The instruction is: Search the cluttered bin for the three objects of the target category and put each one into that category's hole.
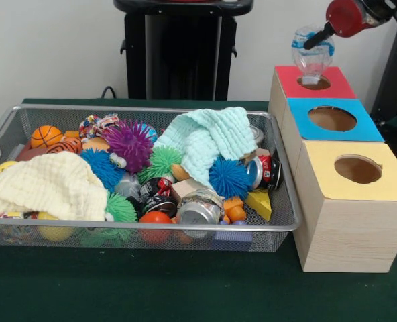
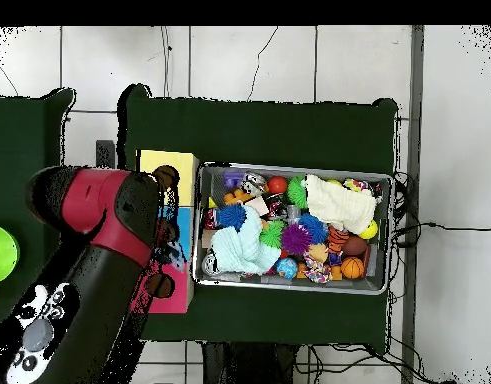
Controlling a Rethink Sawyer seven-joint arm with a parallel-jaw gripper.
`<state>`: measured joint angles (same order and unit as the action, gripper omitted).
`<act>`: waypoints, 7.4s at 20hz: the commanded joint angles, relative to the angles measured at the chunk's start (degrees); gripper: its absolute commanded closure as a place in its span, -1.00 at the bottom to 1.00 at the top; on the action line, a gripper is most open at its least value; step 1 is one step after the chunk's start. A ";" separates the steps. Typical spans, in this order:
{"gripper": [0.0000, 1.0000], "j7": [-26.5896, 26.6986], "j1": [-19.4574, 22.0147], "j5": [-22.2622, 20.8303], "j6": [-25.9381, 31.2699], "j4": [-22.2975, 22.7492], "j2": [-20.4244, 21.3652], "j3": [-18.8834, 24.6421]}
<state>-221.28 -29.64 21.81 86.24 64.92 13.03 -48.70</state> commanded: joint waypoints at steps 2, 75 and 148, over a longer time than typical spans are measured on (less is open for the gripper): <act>1.00 1.28 2.75 -3.37 2.91 4.00 -0.68 5.98; 1.00 -17.84 4.42 10.14 2.71 -13.13 -16.21 2.93; -1.00 35.92 17.54 30.22 -44.81 47.25 29.77 24.73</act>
<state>-211.17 -17.17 46.83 49.99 90.13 34.56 -39.92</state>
